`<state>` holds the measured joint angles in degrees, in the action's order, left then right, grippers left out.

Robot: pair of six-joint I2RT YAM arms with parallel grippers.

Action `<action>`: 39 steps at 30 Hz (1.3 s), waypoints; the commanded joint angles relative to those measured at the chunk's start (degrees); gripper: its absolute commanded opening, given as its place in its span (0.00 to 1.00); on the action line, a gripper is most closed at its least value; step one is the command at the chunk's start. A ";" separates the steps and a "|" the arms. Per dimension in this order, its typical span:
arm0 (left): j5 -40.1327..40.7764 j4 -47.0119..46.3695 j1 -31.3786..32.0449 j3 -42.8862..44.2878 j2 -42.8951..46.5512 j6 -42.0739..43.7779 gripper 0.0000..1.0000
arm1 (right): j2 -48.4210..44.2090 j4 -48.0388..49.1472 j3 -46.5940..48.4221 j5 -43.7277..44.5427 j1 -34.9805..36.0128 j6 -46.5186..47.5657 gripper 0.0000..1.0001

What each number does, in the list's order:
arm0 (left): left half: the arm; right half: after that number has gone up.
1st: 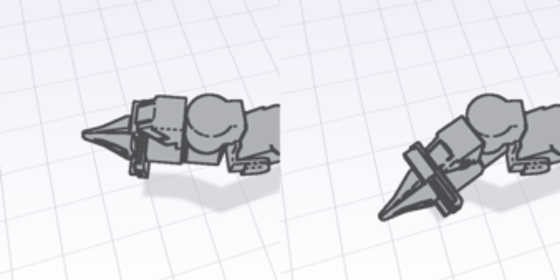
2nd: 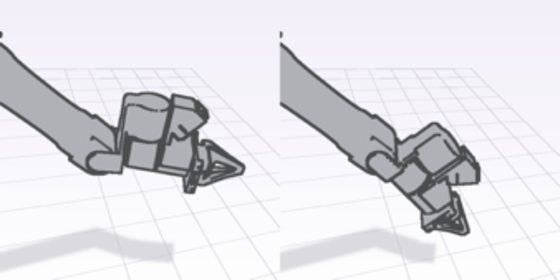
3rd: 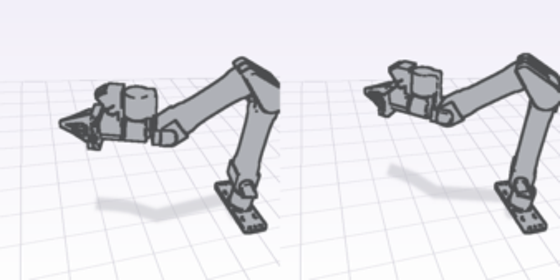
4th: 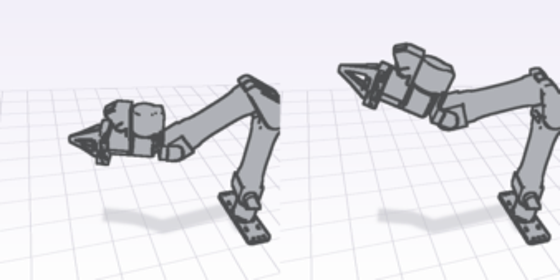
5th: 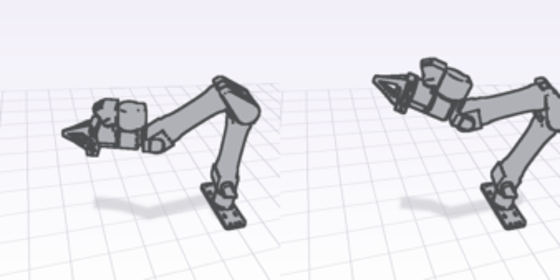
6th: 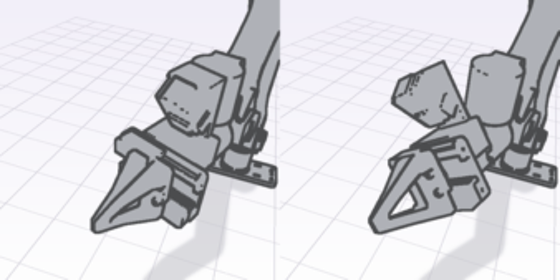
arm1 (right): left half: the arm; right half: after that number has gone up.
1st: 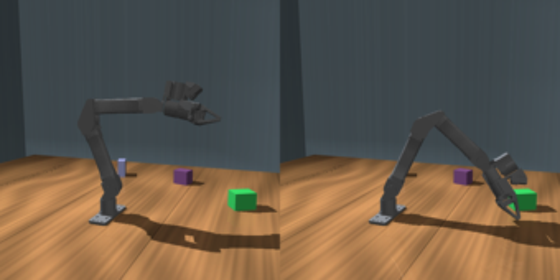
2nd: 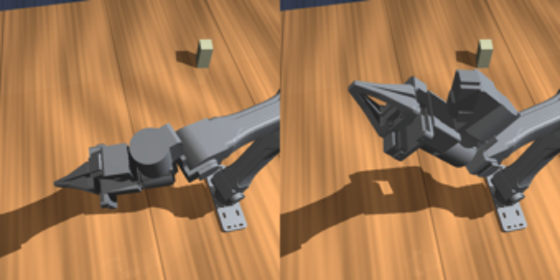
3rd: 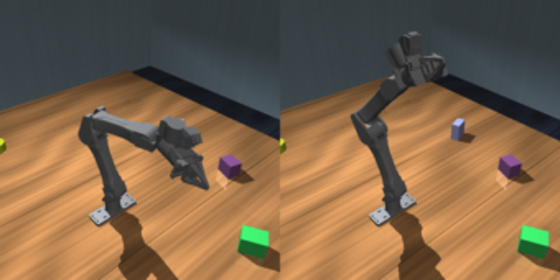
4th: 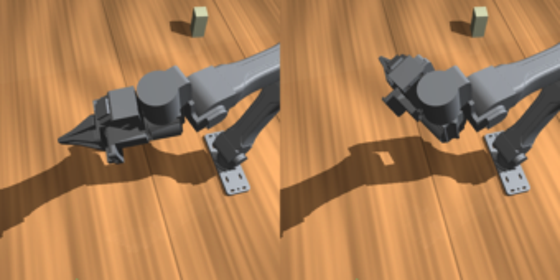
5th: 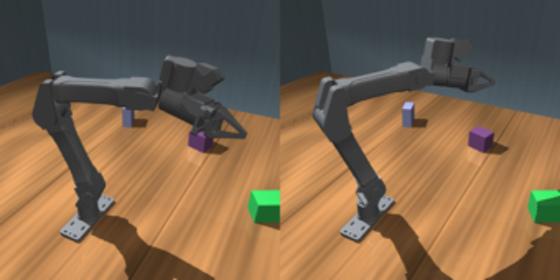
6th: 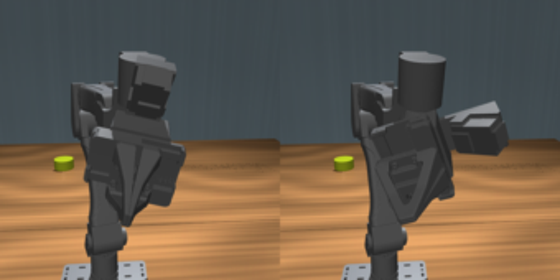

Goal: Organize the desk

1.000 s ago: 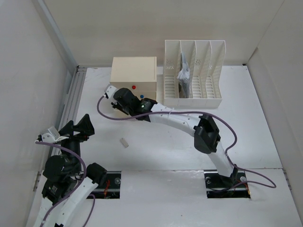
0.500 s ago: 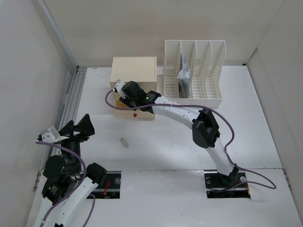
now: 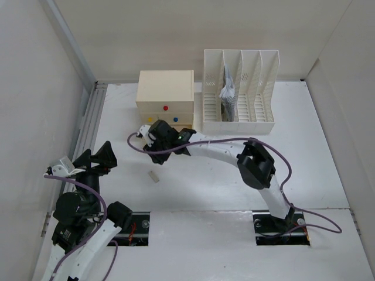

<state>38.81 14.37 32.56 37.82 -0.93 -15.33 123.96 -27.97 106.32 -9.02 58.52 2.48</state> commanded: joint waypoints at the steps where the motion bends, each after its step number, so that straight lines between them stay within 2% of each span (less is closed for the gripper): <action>1: -0.49 -2.15 -0.04 -0.38 0.67 1.27 0.79 | -0.74 3.27 -5.93 0.13 3.52 -4.76 0.38; 2: -0.49 -2.15 -0.04 -0.38 0.67 1.27 0.79 | -0.22 3.27 -6.47 2.66 4.14 -5.55 0.39; 16: -0.49 -2.15 -0.04 -0.38 0.67 1.27 0.79 | 5.41 3.98 -4.55 8.57 7.92 -11.09 0.43; 18: -0.49 -2.15 -0.04 -0.38 0.67 1.27 0.79 | 6.64 2.75 -2.97 8.58 8.45 -11.70 0.49; 27: -1.01 -2.68 -0.04 -0.91 1.19 1.27 0.79 | 7.52 2.74 -2.35 7.35 8.97 -11.71 0.50; 33: -1.01 -2.68 -0.04 -0.91 1.19 1.27 0.79 | 8.67 1.60 -2.96 15.06 10.73 -9.52 0.50; 37: -1.01 -2.68 -0.04 -0.91 1.72 1.27 0.79 | 8.67 2.30 -6.21 24.11 13.10 -6.09 0.44; 39: -1.01 -2.68 -0.04 -0.91 1.72 1.27 0.79 | 8.67 3.09 -6.74 25.88 13.11 -4.60 0.35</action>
<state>38.09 14.35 32.56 37.04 -0.82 -15.03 130.54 -23.57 101.91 9.98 70.54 -5.28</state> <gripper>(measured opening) 0.795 0.369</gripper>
